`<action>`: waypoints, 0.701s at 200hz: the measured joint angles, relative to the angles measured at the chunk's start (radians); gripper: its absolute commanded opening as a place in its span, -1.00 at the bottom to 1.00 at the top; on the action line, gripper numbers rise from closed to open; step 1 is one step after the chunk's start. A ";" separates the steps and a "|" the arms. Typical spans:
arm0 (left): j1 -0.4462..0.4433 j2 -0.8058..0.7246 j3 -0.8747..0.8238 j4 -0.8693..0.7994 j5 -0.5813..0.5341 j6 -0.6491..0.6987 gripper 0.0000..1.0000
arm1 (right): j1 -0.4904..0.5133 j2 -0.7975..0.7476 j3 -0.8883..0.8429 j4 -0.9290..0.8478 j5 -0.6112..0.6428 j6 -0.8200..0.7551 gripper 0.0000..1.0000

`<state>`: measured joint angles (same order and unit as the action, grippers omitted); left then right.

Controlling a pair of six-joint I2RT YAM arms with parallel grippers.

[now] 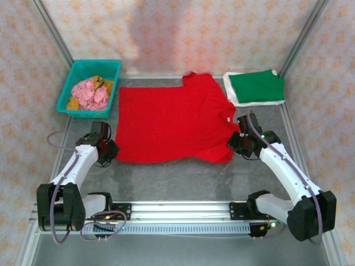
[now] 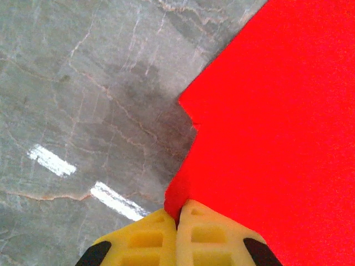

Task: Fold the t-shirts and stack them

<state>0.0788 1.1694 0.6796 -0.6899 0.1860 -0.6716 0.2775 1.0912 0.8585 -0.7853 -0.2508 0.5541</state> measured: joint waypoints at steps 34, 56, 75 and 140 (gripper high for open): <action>0.000 -0.044 -0.008 -0.035 0.059 -0.002 -1.00 | -0.004 -0.005 -0.004 -0.016 -0.008 -0.003 -1.00; 0.000 -0.097 -0.009 -0.064 0.071 -0.002 -1.00 | -0.004 -0.016 -0.004 -0.022 -0.012 -0.009 -1.00; 0.000 -0.111 0.005 -0.076 0.069 -0.002 -1.00 | -0.004 -0.013 0.002 -0.023 -0.011 -0.018 -1.00; 0.028 0.073 0.111 -0.034 0.069 0.008 -1.00 | -0.031 0.128 0.178 -0.029 -0.004 -0.085 -1.00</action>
<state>0.1070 1.2427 0.7902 -0.7235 0.2554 -0.6640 0.2462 1.2194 1.0363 -0.8146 -0.2550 0.4690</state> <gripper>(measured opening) 0.043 0.040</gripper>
